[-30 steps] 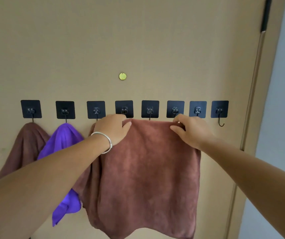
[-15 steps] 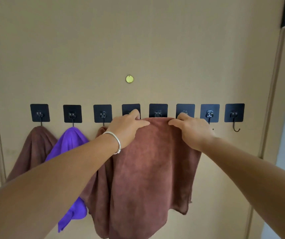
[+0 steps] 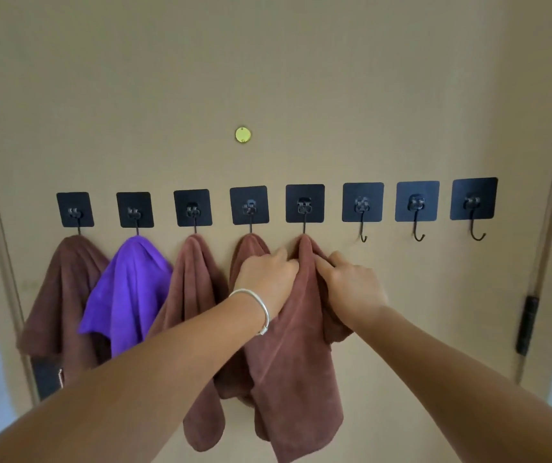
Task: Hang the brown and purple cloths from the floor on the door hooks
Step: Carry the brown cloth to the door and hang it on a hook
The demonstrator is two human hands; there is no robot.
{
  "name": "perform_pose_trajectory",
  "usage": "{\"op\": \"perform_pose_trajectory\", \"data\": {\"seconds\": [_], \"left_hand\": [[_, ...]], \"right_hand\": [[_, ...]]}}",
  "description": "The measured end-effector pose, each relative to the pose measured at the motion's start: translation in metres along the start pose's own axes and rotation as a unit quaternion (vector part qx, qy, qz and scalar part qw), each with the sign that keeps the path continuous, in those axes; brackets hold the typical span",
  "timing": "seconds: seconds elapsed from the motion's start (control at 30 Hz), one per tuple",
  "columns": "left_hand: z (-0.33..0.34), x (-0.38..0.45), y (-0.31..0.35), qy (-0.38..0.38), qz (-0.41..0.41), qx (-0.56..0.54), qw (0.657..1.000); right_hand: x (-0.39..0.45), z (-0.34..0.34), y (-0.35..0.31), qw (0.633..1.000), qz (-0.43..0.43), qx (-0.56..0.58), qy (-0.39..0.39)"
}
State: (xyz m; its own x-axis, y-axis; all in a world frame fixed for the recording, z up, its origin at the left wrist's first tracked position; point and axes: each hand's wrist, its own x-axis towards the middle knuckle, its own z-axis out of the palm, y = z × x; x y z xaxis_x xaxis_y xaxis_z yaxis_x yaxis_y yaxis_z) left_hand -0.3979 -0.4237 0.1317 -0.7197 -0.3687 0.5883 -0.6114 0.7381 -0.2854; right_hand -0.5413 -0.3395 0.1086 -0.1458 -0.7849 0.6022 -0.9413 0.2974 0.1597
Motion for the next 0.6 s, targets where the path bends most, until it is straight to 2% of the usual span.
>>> {"op": "perform_pose_trajectory", "data": {"seconds": [0.17,0.33,0.37,0.5,0.6], "left_hand": [[0.009,-0.010,0.013,-0.041,0.034,0.096,0.994],[0.009,-0.032,0.010,-0.087,0.133,0.122,0.980],[0.008,-0.036,0.011,-0.106,0.152,0.125,0.975],[0.000,-0.036,0.009,-0.206,0.180,0.119,0.954],[-0.029,-0.017,-0.004,-0.251,0.215,0.136,0.934]], "right_hand": [[-0.021,0.022,-0.006,0.998,0.014,0.063,-0.003],[-0.033,0.020,-0.007,0.997,0.003,0.003,0.078],[-0.035,0.019,-0.006,0.997,-0.001,-0.005,0.071],[-0.040,0.018,-0.001,0.999,-0.005,0.011,-0.034],[-0.046,0.004,0.010,0.997,-0.018,-0.034,-0.061]]}}
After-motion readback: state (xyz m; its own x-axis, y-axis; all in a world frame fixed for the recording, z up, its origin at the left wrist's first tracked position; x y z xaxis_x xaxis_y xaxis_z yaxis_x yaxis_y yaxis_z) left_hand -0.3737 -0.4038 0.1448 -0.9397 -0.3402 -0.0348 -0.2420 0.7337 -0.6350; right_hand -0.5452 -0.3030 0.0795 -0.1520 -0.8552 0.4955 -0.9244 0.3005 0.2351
